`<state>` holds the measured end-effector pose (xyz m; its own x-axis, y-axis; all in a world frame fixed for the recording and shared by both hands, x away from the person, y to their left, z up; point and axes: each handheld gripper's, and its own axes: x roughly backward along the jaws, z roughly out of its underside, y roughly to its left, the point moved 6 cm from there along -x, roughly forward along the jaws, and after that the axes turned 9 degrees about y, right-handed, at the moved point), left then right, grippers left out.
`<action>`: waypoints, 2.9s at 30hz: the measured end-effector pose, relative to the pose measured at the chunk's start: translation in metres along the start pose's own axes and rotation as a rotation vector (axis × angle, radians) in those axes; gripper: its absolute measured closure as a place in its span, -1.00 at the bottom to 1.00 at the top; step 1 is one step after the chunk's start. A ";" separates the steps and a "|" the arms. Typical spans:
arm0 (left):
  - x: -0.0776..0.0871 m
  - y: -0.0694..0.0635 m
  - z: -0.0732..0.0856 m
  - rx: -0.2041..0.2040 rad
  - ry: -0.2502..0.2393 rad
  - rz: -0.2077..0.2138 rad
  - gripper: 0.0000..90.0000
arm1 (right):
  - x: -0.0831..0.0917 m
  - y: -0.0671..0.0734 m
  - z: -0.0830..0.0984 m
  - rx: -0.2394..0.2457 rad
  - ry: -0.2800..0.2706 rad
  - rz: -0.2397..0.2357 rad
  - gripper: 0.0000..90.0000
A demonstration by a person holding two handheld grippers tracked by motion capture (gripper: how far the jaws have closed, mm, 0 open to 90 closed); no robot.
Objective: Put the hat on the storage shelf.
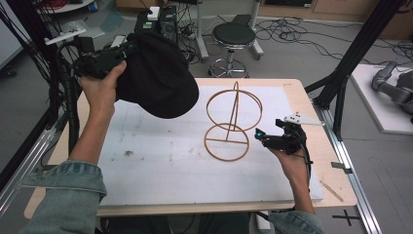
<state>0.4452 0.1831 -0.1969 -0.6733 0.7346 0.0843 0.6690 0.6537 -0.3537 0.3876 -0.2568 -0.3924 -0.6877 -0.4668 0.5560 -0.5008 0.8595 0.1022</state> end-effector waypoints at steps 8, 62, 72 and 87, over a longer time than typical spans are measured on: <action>-0.002 -0.020 -0.020 0.033 -0.048 0.076 0.62 | 0.002 -0.002 0.000 -0.006 -0.003 -0.002 -0.80; -0.148 -0.094 0.083 -0.017 0.341 0.272 0.56 | 0.022 -0.022 0.007 -0.044 -0.018 0.027 -0.80; -0.157 -0.098 0.100 -0.066 0.369 0.281 0.44 | 0.017 -0.035 0.019 -0.009 0.045 0.083 -0.80; -0.156 -0.088 0.106 -0.119 0.379 0.242 0.08 | 0.020 -0.056 0.032 -0.064 0.060 0.107 -0.80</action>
<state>0.4580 -0.0081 -0.2774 -0.3453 0.8688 0.3549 0.8393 0.4551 -0.2974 0.3854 -0.3206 -0.4134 -0.7018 -0.3597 0.6148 -0.3901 0.9163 0.0909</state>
